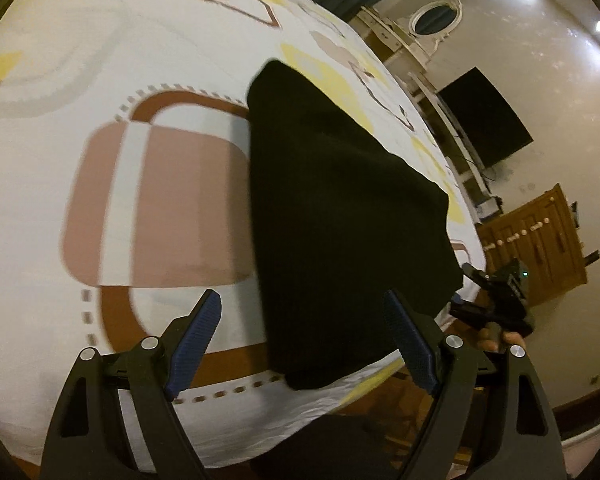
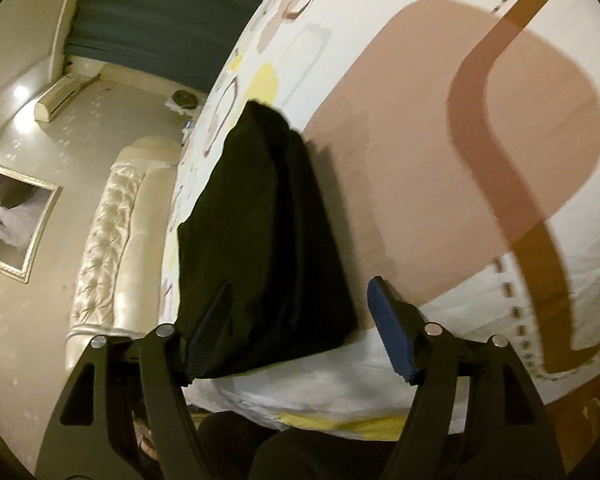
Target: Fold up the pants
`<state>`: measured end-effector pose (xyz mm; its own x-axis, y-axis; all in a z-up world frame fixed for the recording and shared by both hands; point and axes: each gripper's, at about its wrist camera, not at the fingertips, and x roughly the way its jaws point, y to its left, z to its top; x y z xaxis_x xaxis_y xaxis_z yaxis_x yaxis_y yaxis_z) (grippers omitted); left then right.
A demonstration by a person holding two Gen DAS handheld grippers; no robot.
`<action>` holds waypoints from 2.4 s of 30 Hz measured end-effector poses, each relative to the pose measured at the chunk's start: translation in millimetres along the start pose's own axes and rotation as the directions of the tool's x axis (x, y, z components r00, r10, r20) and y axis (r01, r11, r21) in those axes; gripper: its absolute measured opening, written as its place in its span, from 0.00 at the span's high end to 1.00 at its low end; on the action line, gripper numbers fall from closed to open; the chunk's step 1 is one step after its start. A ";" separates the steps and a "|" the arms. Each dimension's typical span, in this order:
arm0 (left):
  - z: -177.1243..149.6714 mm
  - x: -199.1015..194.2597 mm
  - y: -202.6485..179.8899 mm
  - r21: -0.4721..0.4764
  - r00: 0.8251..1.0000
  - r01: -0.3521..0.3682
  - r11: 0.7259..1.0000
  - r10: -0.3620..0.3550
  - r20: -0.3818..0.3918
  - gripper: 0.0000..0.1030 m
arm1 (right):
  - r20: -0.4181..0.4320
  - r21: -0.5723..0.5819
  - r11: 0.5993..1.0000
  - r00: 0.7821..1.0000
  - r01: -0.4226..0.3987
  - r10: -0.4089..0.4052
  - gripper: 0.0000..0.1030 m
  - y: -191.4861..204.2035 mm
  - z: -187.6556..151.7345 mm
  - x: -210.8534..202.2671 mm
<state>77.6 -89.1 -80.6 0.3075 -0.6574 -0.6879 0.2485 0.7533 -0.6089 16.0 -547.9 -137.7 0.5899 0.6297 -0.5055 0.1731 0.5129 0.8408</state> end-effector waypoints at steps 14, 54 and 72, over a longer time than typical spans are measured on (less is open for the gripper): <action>5.9 37.9 0.3 -0.059 0.997 0.037 0.998 -0.040 -0.059 0.62 | -0.041 -0.090 0.996 0.999 0.020 -0.024 0.66 8.7 -5.8 26.6; -8.1 -64.1 68.0 -0.100 0.983 -0.164 0.981 0.171 0.070 0.67 | -0.191 -0.170 0.982 0.981 -0.076 0.043 0.68 86.2 -53.8 132.7; -10.1 -75.3 76.7 -0.080 0.990 -0.107 0.991 0.114 0.087 0.36 | -0.201 -0.161 0.983 0.978 -0.089 0.056 0.57 88.0 -50.9 128.2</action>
<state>64.3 18.0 -79.5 0.4125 -0.5635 -0.7157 0.1395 0.8155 -0.5617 66.7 -392.3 -138.3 0.4284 0.7618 -0.4860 -0.0093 0.5416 0.8406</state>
